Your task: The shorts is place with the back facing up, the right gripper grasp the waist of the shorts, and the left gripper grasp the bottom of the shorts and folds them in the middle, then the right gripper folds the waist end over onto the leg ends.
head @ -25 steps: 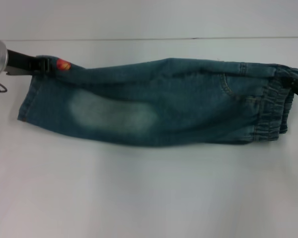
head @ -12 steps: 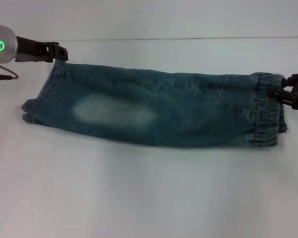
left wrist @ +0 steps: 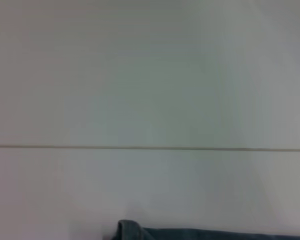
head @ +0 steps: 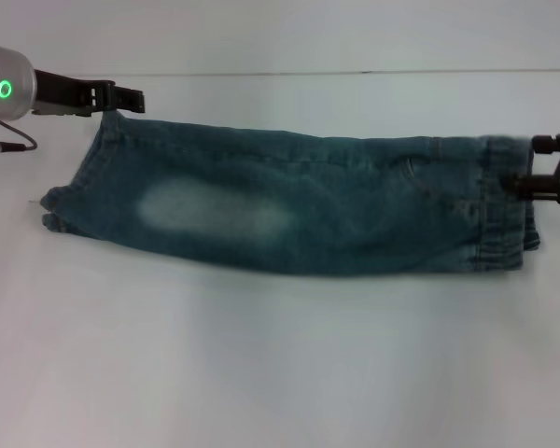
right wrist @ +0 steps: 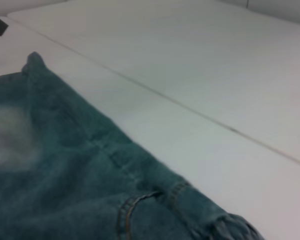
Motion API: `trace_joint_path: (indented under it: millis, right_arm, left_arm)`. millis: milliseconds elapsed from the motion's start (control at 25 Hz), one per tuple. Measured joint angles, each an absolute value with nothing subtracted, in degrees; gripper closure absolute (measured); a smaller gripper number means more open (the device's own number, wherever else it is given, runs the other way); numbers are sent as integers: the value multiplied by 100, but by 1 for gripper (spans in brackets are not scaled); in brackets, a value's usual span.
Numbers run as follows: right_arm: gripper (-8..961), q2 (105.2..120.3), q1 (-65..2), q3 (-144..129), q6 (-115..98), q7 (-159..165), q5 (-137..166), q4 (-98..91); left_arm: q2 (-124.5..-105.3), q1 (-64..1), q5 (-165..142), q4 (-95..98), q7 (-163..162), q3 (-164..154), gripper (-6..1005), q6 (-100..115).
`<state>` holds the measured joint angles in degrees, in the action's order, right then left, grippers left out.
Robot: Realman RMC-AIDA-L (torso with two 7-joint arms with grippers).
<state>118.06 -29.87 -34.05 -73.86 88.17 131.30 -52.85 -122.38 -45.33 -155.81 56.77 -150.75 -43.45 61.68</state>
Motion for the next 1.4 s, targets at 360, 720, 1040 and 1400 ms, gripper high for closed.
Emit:
trace_joint_path:
  millis: [360,720,1040,1400]
  right_arm:
    - [58,11754,-2915,-3364,-7862,9408,13657,-5474]
    - [34,11866,-2208,-2941,-8740,9222,12650,-6191]
    - [40,11976,-1439,-2322,-8922,7420,11220,-5105]
    - [45,11963,-1178,-2242,-8632,6031,11264,-3849]
  left_arm:
    - [-12247,-4428,-14874,5652,-14206,-4352,65,6472]
    - [-12288,-3991,-13050,5648,-11895,-4307,66,8087]
    - [-12210,-3405,-12001,5623,-10443,-4301,67,9751]
    - [-12249,-3237,-12013,5616,-10293,-4391,67,9980]
